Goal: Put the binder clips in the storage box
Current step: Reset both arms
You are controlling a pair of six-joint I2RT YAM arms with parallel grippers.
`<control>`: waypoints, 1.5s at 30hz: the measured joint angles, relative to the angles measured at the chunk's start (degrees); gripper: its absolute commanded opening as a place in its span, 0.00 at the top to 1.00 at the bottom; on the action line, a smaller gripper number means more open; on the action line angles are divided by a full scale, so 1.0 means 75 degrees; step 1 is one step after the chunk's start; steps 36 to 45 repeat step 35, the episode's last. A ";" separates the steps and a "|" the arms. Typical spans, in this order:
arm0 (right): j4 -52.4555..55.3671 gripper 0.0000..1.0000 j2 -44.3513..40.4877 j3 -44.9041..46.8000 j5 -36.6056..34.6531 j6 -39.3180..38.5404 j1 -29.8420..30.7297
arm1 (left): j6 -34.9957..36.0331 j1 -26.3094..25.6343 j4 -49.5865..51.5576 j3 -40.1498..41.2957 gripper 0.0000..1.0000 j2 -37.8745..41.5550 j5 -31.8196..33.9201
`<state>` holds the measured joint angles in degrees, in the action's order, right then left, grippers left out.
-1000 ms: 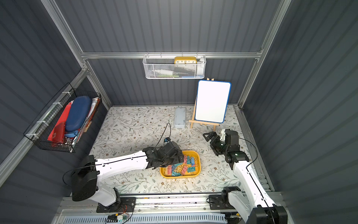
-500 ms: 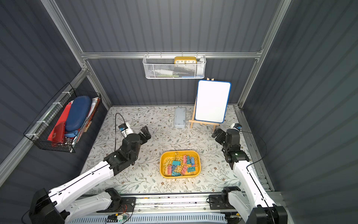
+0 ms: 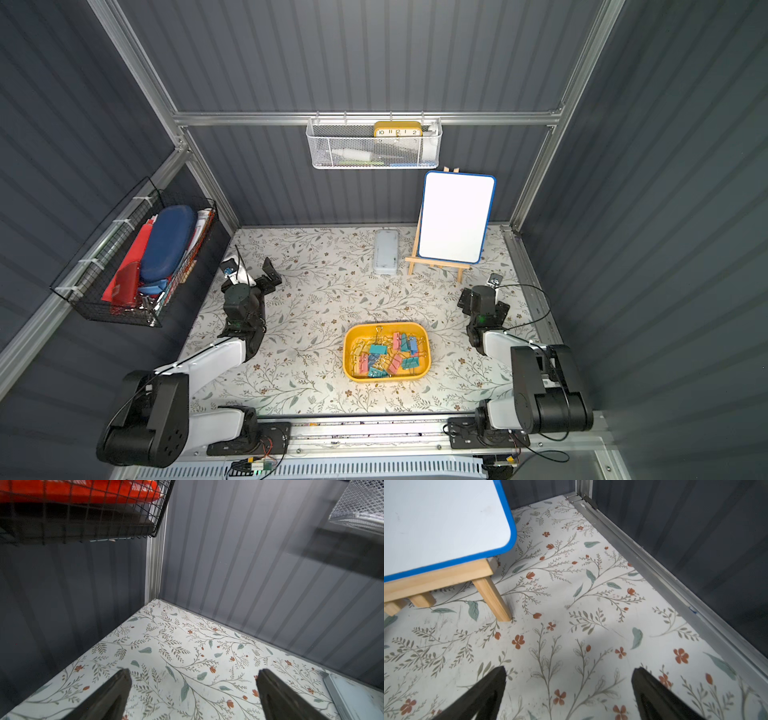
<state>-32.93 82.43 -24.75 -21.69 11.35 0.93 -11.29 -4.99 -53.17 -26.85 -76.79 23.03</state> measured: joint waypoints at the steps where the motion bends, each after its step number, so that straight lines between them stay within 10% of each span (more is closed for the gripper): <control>1: -0.0460 0.01 0.0265 0.0003 0.0128 -0.0160 -0.0003 | 0.0047 0.0239 -0.0318 0.0003 0.01 -0.0254 -0.0277; 16: -0.2512 0.01 0.0758 0.0498 0.0691 -0.0708 0.0003 | 0.0653 0.1929 -0.3244 -0.0047 0.01 -0.2809 -0.3526; 45: -0.2812 0.01 0.0833 0.0501 0.0778 -0.0845 0.0003 | 0.0726 0.1915 -0.3689 -0.0047 0.01 -0.2809 -0.3701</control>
